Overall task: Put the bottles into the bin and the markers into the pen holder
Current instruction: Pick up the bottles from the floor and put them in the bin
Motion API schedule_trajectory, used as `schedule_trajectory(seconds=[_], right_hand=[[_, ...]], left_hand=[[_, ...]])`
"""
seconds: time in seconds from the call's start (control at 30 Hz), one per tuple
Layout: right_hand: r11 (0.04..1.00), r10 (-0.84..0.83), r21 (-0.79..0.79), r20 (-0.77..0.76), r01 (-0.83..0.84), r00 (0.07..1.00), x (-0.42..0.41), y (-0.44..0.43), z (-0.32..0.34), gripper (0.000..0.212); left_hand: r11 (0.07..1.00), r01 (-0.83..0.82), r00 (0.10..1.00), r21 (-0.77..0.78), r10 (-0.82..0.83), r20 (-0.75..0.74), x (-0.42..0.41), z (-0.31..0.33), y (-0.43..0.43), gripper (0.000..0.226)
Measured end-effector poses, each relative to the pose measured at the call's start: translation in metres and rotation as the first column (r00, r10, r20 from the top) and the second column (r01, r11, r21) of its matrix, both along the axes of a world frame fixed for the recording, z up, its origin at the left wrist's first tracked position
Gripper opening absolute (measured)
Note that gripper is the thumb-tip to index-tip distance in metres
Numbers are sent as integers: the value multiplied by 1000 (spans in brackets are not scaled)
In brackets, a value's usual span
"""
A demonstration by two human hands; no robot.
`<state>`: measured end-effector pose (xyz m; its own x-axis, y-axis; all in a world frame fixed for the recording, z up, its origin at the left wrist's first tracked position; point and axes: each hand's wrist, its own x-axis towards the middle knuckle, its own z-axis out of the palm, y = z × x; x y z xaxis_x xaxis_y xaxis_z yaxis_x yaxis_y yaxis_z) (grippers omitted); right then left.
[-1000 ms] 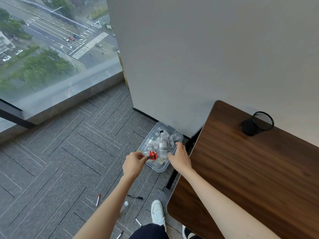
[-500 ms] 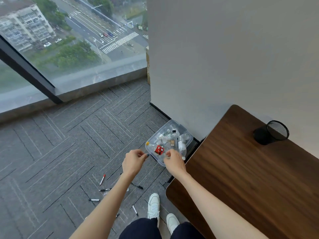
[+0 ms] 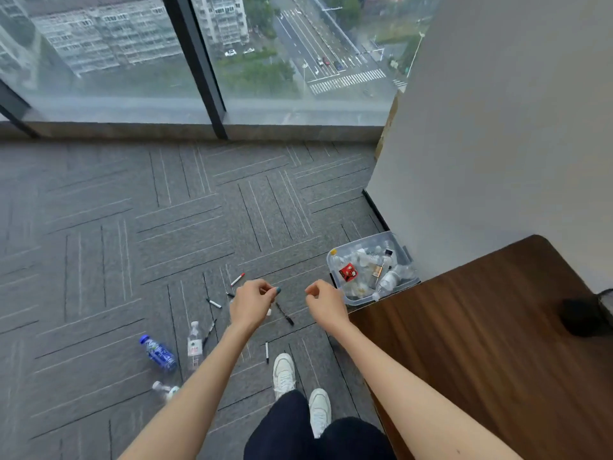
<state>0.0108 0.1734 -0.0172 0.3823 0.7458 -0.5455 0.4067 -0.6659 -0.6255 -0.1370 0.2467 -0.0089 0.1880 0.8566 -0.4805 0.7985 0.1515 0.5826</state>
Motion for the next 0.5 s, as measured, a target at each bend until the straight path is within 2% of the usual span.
schedule_trajectory(seconds=[0.23,0.5], right_hand=[[985,171,-27,-11,-171,985,-59,13,0,23],[934,348,-85,-9,-348,937,-154,37,-9,26]], left_hand=[[980,-201,979,-12,201,12,-78,-6,-19,22],[910,-411,911,-49,412,9,-186,-26,-33,22]])
